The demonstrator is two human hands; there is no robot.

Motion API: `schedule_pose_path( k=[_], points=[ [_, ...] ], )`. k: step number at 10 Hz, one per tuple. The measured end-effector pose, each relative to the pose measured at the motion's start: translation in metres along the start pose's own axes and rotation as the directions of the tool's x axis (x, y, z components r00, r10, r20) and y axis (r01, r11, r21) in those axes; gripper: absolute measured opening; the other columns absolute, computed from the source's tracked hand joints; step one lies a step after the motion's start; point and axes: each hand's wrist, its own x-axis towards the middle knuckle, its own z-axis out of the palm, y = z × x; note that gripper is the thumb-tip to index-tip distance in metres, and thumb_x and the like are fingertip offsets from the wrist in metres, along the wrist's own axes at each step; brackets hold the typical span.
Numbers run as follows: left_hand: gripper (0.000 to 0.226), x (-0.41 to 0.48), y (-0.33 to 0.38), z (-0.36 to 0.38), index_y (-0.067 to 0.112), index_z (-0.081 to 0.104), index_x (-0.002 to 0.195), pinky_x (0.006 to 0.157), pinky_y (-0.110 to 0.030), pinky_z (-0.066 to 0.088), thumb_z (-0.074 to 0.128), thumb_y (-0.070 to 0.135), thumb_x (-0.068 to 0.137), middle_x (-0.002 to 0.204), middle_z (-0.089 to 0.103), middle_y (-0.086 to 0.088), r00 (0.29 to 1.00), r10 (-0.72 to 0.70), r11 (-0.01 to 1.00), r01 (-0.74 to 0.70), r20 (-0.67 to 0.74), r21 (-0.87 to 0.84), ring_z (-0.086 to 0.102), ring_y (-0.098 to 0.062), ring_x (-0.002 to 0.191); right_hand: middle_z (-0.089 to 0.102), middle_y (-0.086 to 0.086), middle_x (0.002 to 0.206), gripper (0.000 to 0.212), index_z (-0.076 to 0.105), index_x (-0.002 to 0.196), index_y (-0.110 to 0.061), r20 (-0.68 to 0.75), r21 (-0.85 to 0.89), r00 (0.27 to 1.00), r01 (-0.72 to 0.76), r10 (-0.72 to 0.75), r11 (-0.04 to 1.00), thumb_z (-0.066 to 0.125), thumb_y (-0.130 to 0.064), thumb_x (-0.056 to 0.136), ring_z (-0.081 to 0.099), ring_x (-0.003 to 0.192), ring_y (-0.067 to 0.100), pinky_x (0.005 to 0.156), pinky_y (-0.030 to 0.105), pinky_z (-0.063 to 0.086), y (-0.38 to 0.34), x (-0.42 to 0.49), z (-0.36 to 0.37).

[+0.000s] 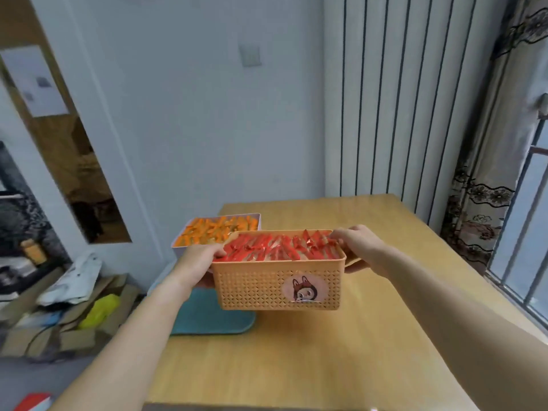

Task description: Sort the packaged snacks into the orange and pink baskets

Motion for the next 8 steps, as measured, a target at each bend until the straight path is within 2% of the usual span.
schedule_pose_path(
  k=[1, 2, 3, 4, 5, 6, 7, 8],
  points=[
    [0.020, 0.004, -0.028, -0.048, 0.010, 0.071, 0.089, 0.071, -0.041, 0.059, 0.063, 0.029, 0.087, 0.072, 0.069, -0.010, 0.996, -0.077, 0.995, 0.074, -0.044, -0.062, 0.064, -0.028, 0.065, 0.078, 0.012, 0.081, 0.032, 0.068, 0.089, -0.005, 0.102, -0.036, 0.995, 0.019, -0.015, 0.999, 0.055, -0.033, 0.098, 0.072, 0.069, 0.023, 0.065, 0.034, 0.060, -0.015, -0.005, 0.047],
    [0.035, 0.012, -0.054, -0.083, 0.014, 0.074, 0.090, 0.071, -0.033, 0.049, 0.061, 0.047, 0.086, 0.077, 0.075, -0.008, 0.988, -0.148, 0.984, 0.142, -0.052, -0.109, 0.066, -0.025, 0.074, 0.074, 0.004, 0.068, 0.027, 0.066, 0.081, -0.009, 0.205, -0.091, 0.979, 0.043, -0.023, 0.995, 0.056, -0.030, 0.095, 0.069, 0.064, 0.020, 0.067, 0.031, 0.054, -0.028, -0.008, 0.095],
    [0.063, 0.036, -0.083, -0.108, 0.011, 0.078, 0.100, 0.084, -0.040, 0.046, 0.067, 0.061, 0.064, 0.093, 0.078, -0.014, 0.983, -0.163, 0.978, 0.148, -0.089, -0.150, 0.070, -0.032, 0.087, 0.075, 0.007, 0.072, 0.024, 0.066, 0.086, -0.009, 0.263, -0.125, 0.964, 0.075, -0.040, 0.989, 0.057, -0.029, 0.094, 0.069, 0.063, 0.020, 0.061, 0.027, 0.054, -0.036, -0.003, 0.138],
    [0.045, 0.043, -0.091, -0.118, 0.012, 0.078, 0.097, 0.080, -0.038, 0.047, 0.064, 0.050, 0.079, 0.089, 0.078, -0.013, 0.976, -0.152, 0.974, 0.120, -0.159, -0.191, 0.071, -0.031, 0.086, 0.077, 0.011, 0.087, 0.025, 0.068, 0.099, -0.008, 0.237, -0.128, 0.970, 0.089, -0.057, 0.988, 0.057, -0.030, 0.096, 0.069, 0.068, 0.017, 0.057, 0.027, 0.055, -0.040, 0.009, 0.166],
    [0.030, 0.044, -0.089, -0.112, 0.013, 0.074, 0.095, 0.080, -0.037, 0.049, 0.060, 0.039, 0.093, 0.090, 0.078, -0.013, 0.977, -0.164, 0.967, 0.131, -0.140, -0.218, 0.071, -0.029, 0.085, 0.072, 0.009, 0.087, 0.023, 0.066, 0.096, -0.009, 0.212, -0.138, 0.975, 0.092, -0.062, 0.986, 0.056, -0.030, 0.097, 0.066, 0.073, 0.017, 0.057, 0.029, 0.056, -0.040, 0.022, 0.177],
    [0.030, 0.053, -0.091, -0.109, 0.011, 0.074, 0.096, 0.082, -0.038, 0.051, 0.061, 0.037, 0.094, 0.085, 0.078, -0.012, 0.978, -0.163, 0.977, 0.142, -0.133, -0.157, 0.072, -0.029, 0.084, 0.074, 0.012, 0.096, 0.025, 0.065, 0.095, -0.010, 0.208, -0.166, 0.976, 0.096, -0.061, 0.981, 0.054, -0.031, 0.098, 0.068, 0.081, 0.021, 0.061, 0.032, 0.059, -0.038, 0.033, 0.179],
    [0.040, 0.058, -0.087, -0.103, 0.006, 0.072, 0.106, 0.079, -0.040, 0.053, 0.058, 0.042, 0.095, 0.089, 0.078, -0.010, 0.983, -0.066, 0.996, 0.075, -0.173, 0.047, 0.070, -0.025, 0.081, 0.074, 0.012, 0.102, 0.023, 0.062, 0.095, -0.013, 0.255, -0.262, 0.966, 0.107, -0.038, 0.959, 0.054, -0.035, 0.100, 0.072, 0.092, 0.025, 0.072, 0.040, 0.063, -0.041, 0.039, 0.172],
    [0.056, 0.054, -0.066, -0.093, 0.015, 0.050, 0.141, 0.075, -0.033, 0.046, 0.051, 0.052, 0.099, 0.130, 0.065, -0.006, 0.929, 0.146, 0.932, -0.013, -0.341, 0.362, 0.060, -0.015, 0.096, 0.072, 0.007, 0.097, 0.030, 0.063, 0.098, -0.014, 0.091, -0.494, 0.982, 0.190, -0.167, 0.848, 0.054, -0.042, 0.098, 0.071, 0.092, 0.026, 0.082, 0.045, 0.062, -0.054, 0.045, 0.154]
  ],
)
